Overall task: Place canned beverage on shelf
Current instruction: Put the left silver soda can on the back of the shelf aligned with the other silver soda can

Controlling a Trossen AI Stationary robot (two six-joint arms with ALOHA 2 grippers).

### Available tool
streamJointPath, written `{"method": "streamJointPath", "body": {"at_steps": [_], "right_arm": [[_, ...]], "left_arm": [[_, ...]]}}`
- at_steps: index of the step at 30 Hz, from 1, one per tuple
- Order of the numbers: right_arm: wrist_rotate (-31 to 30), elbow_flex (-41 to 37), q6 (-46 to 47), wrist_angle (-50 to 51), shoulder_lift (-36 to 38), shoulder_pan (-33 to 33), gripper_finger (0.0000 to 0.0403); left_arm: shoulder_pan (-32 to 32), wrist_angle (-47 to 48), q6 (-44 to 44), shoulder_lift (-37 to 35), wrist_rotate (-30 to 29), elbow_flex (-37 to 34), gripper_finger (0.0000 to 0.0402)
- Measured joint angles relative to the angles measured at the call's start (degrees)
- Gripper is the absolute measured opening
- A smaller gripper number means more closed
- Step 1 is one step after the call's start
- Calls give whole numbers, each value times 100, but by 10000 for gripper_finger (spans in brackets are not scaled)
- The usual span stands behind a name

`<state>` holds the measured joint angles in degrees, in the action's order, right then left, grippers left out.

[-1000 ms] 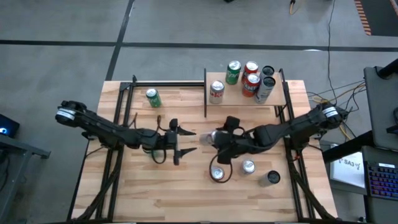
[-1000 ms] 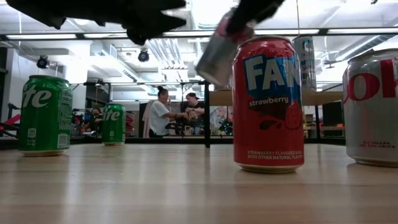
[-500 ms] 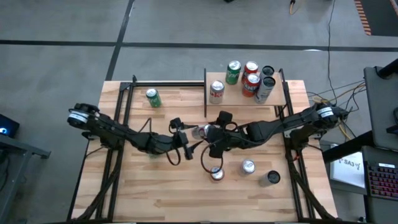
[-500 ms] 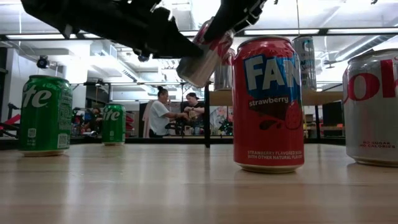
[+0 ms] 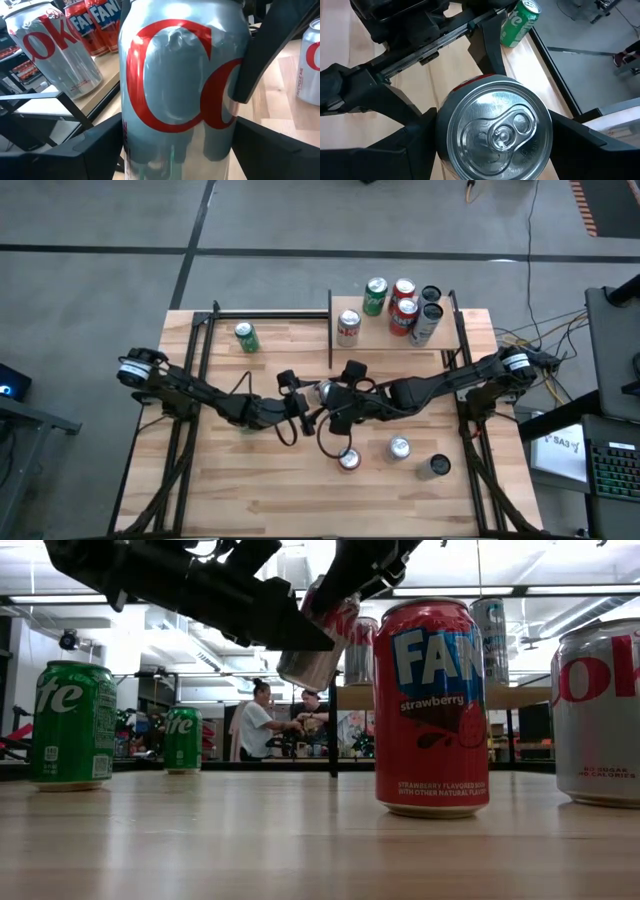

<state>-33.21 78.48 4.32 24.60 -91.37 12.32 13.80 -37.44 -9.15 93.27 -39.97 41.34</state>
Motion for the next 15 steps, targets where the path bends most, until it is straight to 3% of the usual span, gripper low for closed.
{"method": "streamJointPath", "body": {"at_steps": [7,15], "right_arm": [[-10,0,-19,-5,0,2,289],[12,17,-34,-78,101,6,350]], "left_arm": [[-4,-20,-45,0,-70,-4,283],[-4,-347,-226,-4,-103,-205,283]]}}
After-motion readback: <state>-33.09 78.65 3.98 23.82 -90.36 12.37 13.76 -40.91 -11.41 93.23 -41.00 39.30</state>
